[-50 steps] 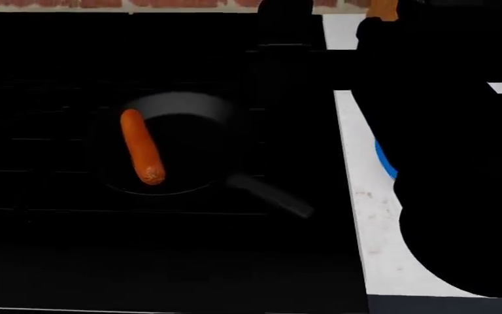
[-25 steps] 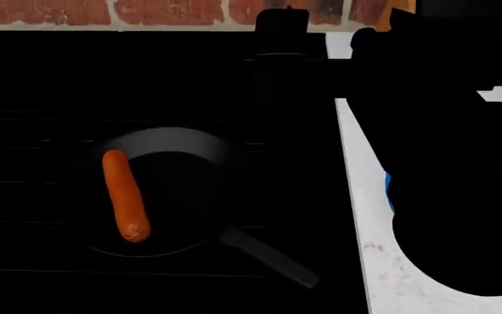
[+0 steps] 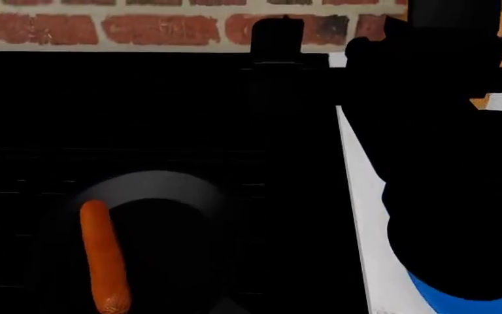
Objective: Pick the sausage from the pan and place it on the plate.
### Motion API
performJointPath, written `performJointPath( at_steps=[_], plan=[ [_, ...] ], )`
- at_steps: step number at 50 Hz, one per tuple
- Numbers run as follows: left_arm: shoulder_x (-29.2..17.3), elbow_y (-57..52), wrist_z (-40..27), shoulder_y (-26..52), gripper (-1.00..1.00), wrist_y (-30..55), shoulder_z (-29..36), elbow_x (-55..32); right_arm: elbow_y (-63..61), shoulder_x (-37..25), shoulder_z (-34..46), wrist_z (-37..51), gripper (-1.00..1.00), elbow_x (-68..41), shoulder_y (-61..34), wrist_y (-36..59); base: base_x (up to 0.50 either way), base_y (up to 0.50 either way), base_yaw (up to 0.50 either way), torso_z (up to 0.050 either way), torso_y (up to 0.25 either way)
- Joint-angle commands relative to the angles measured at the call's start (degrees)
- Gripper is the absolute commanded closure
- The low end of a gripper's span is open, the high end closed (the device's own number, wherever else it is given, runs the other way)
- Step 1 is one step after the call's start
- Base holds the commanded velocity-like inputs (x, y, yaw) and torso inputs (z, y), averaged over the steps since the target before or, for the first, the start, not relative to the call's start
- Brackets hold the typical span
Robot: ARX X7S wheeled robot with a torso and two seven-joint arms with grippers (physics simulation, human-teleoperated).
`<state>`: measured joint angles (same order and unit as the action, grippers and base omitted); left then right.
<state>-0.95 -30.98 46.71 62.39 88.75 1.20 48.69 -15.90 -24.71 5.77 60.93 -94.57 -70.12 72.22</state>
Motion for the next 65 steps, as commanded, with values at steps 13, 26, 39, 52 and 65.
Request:
performJointPath(
  at_steps=[13,26,39,52,65],
  plan=[
    [0.1,-0.4,1.2,0.0,-1.0,0.1,-0.5,1.1,-1.0,-1.1,0.7,0.5,-1.0,-1.1,1.0,-0.7,0.09,0.0,0.0,0.0,0.001],
    [-0.4,-0.9,0.2,-1.1,-1.0,-0.4,-2.1,0.0,0.1,0.7,7.4,15.5,-1.0,-17.4,-4.2,-1.5,0.0,0.0,0.0,0.0,0.0],
    [-0.4,-0.9,0.5,-1.2,-1.0,-0.2,-2.8,1.1,2.4,9.2,18.9,26.4,-1.0,-27.7,-8.6,-8.0,0.0,0.0,0.0,0.0,0.0],
    [-1.0,-0.9,0.0,-2.3,-1.0,-1.4,-5.4,-0.5,3.9,14.5,31.7,26.1,-1.0,-25.4,-10.1,-13.8,0.0,0.0,0.0,0.0,0.0],
    [-1.3,-0.4,-0.6,-3.2,-1.0,-3.2,-7.3,-1.4,5.5,17.1,35.6,22.2,-1.0,-20.3,-6.0,-15.0,0.0,0.0,0.0,0.0,0.0]
  ],
)
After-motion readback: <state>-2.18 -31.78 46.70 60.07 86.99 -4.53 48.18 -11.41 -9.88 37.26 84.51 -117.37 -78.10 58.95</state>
